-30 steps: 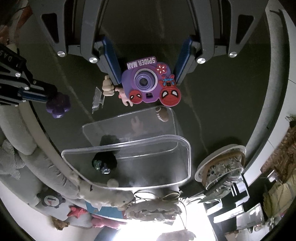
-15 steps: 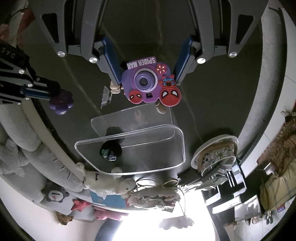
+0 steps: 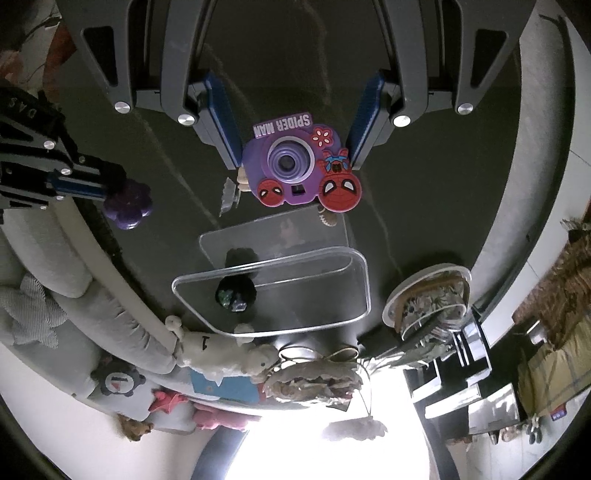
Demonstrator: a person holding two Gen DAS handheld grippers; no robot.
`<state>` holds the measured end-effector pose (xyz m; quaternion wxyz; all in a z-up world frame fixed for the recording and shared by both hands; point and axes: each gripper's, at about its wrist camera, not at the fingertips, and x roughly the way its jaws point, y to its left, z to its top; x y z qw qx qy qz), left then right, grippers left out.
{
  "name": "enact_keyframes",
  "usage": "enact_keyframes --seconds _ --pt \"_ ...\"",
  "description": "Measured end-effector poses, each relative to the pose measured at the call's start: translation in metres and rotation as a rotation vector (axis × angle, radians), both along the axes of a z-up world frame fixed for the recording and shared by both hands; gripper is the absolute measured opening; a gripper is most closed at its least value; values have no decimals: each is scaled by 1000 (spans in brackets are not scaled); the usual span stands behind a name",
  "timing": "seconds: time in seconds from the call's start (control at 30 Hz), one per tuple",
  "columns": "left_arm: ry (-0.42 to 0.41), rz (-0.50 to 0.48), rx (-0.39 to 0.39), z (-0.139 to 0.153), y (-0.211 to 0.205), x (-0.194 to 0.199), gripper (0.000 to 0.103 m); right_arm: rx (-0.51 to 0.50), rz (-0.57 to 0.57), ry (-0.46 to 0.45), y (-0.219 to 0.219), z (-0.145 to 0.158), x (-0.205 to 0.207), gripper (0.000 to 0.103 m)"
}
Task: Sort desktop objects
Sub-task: 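Carry Spider-Man toy with left tool toward the clear bin while right tool carries grapes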
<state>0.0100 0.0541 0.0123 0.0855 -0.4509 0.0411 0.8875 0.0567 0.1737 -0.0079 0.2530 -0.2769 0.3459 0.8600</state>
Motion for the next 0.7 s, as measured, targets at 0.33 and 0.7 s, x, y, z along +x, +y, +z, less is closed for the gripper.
enact_keyframes --seconds 0.33,0.7 --pt "39 7 -2 22 -2 4 54 40 -27 20 -4 21 10 11" --pt "46 16 0 34 -5 -6 54 75 -40 28 5 42 9 11"
